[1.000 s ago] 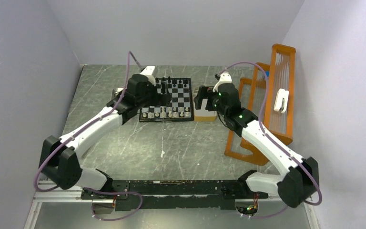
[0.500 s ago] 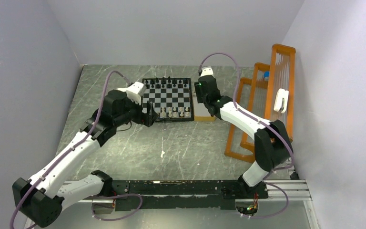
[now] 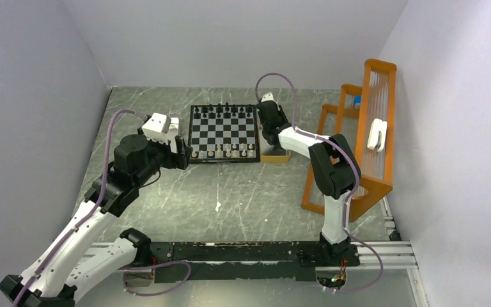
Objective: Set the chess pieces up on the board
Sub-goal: Pick up the chess piece from the storage box.
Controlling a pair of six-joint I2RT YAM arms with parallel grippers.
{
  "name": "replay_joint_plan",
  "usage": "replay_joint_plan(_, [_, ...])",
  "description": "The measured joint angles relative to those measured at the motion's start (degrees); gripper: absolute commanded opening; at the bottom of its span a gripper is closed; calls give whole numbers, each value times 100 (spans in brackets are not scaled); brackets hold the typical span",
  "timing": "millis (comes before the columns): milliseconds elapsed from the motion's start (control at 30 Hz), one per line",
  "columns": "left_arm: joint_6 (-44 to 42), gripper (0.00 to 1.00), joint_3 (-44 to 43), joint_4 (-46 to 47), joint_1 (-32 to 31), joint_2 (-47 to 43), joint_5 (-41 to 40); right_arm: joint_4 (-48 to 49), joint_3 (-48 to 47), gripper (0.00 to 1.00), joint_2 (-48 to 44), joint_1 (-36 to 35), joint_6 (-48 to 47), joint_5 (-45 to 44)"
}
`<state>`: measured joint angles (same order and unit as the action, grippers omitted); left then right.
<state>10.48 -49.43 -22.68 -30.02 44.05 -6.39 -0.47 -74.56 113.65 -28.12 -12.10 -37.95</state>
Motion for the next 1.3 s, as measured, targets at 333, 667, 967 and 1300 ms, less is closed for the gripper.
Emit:
replay_joint_plan(333, [44,86,0,-122,0,-66,-496,61,-310,31,553,39,-302,-92])
replay_joint_plan(667, [46,85,-2,-122,2,-92,-520,107,-525,28,881,35,-485,-133])
replay_joint_plan(967, [44,85,0,-122,2,-94,-522,109,-691,27,1123,35,-518,-151])
replay_joint_plan(1300, [44,85,0,-122,4,-96,-522,111,-787,26,1285,35,-713,-323])
